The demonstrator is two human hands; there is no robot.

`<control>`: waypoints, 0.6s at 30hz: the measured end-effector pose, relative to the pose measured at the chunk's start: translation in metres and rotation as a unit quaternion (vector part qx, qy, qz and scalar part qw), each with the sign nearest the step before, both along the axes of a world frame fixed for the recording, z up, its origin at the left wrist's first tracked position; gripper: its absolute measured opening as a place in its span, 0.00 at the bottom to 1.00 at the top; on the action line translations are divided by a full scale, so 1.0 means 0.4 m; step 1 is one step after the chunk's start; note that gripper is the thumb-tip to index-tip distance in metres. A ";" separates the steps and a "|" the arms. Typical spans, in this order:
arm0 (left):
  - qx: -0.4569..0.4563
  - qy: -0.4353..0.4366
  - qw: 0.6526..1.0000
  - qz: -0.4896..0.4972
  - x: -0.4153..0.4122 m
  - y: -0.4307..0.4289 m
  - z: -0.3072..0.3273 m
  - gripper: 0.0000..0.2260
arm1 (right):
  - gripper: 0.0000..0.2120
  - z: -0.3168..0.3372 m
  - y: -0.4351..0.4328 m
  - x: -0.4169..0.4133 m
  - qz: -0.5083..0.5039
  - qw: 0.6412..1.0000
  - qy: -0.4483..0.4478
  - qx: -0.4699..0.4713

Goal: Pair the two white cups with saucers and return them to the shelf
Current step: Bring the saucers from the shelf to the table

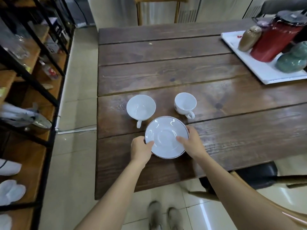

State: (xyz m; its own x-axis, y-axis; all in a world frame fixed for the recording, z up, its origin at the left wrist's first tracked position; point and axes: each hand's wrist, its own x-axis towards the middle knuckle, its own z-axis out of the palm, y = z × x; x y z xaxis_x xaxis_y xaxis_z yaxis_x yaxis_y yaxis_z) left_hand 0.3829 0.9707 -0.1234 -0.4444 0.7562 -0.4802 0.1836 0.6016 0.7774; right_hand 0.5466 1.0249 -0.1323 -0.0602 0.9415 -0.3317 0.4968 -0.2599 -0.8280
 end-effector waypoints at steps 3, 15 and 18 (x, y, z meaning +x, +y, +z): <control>-0.009 0.012 1.000 0.006 -0.003 0.009 -0.014 0.07 | 0.19 -0.003 0.002 0.001 0.013 0.999 -0.040 0.004; -0.061 0.143 0.987 -0.036 0.002 0.019 0.033 0.10 | 0.19 0.002 -0.008 0.002 0.007 0.986 -0.162 0.021; -0.036 0.122 0.992 -0.024 0.002 0.013 0.045 0.08 | 0.16 0.014 -0.013 0.007 -0.005 0.992 -0.114 0.049</control>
